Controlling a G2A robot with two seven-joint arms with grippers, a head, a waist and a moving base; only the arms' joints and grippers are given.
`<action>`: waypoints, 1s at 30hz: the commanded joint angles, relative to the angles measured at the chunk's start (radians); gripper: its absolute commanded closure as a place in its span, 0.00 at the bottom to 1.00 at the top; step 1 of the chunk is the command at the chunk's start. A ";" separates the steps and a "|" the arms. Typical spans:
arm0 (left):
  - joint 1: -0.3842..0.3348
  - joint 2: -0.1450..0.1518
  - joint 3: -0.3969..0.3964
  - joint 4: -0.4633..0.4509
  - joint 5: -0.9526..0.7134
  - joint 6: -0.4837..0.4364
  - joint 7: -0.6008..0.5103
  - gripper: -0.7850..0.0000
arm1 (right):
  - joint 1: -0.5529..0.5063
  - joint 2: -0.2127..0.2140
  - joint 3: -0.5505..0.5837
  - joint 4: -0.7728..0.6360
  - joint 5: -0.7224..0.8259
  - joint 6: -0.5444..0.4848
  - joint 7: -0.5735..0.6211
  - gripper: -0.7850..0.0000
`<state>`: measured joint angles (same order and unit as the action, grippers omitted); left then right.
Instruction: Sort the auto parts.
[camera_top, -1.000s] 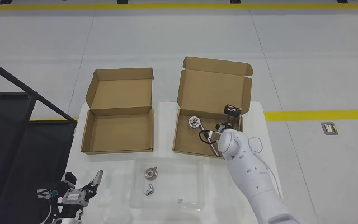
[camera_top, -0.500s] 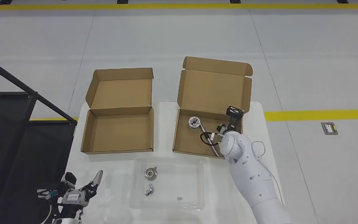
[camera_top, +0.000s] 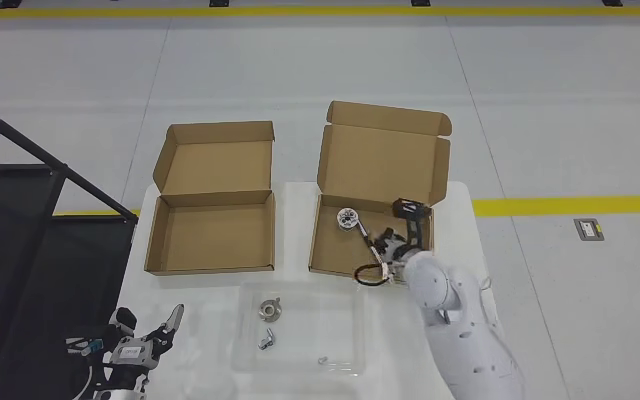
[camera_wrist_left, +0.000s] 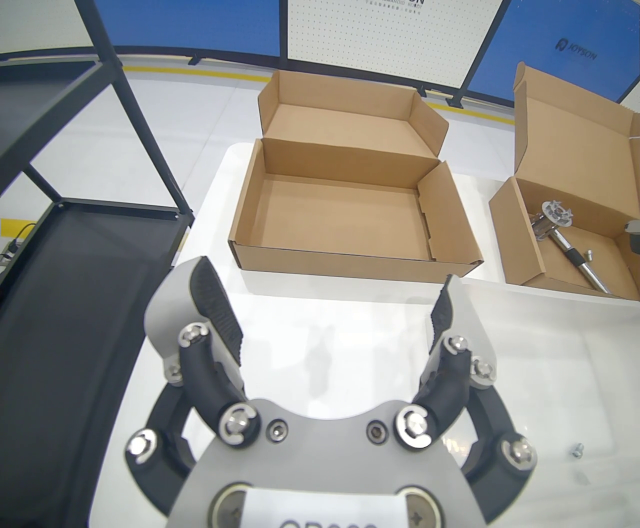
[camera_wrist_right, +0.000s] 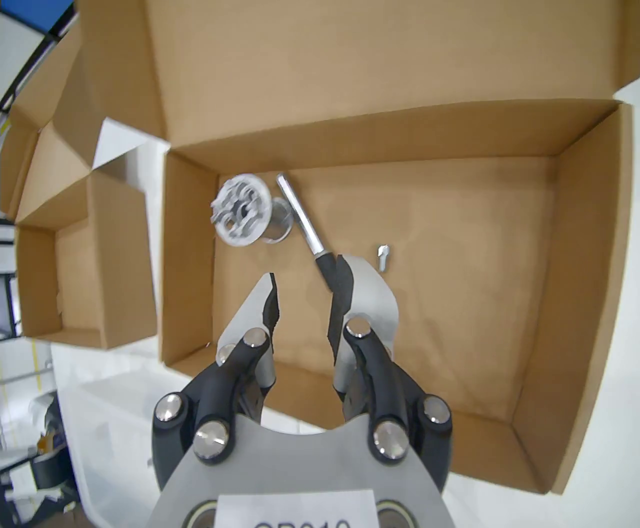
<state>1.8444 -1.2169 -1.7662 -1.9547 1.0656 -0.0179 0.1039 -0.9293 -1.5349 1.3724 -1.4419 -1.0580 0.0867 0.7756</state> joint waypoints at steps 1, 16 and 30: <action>0.000 0.000 0.000 0.000 0.000 0.000 0.000 0.00 | -0.036 0.007 -0.011 -0.071 0.013 -0.106 0.078 0.63; 0.000 0.000 0.000 0.000 0.000 0.000 0.000 0.00 | -0.101 0.028 -0.199 -0.230 -0.085 -0.383 0.341 0.00; 0.000 0.000 0.000 0.000 0.000 0.000 0.000 0.00 | -0.114 0.036 -0.342 -0.264 -0.293 -0.527 0.316 0.00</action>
<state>1.8444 -1.2169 -1.7662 -1.9547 1.0656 -0.0179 0.1039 -1.0531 -1.4985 1.0600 -1.7131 -1.3138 -0.4113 1.0725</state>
